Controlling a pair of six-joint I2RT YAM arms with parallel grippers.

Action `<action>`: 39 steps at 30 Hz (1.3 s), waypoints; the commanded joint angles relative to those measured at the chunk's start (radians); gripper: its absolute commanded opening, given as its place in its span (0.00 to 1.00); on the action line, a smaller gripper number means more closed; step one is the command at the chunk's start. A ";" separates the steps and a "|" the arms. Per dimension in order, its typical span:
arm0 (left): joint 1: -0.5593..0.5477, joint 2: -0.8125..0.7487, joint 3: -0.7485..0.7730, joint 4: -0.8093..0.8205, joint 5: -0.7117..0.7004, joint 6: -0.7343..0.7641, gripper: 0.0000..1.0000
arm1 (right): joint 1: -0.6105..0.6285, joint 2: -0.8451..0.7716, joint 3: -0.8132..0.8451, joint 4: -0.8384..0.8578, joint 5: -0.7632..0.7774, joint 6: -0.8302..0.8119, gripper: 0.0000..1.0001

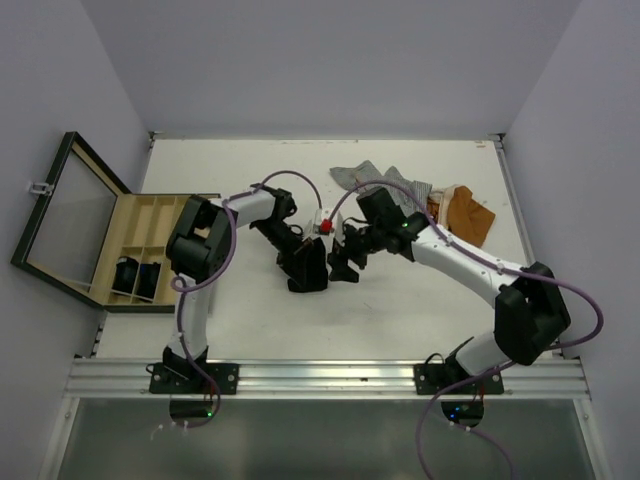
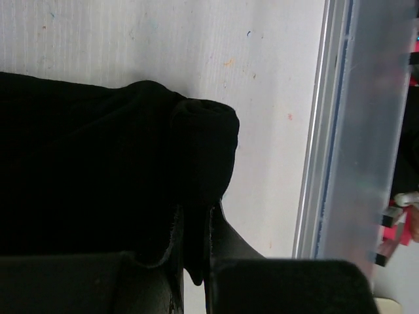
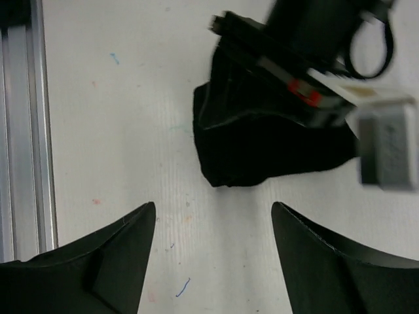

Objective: Roll the underwear

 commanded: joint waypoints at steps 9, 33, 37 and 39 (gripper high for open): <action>-0.013 0.267 0.030 -0.072 -0.315 0.131 0.05 | 0.248 0.169 -0.025 0.159 0.224 -0.253 0.70; -0.001 0.303 0.060 -0.083 -0.283 0.095 0.08 | 0.436 0.197 -0.053 0.180 0.233 -0.170 0.61; 0.002 0.298 0.059 -0.085 -0.281 0.092 0.08 | 0.434 0.244 -0.059 0.227 0.277 -0.146 0.58; 0.004 0.297 0.057 -0.081 -0.281 0.087 0.10 | 0.434 0.276 -0.055 0.233 0.294 -0.136 0.56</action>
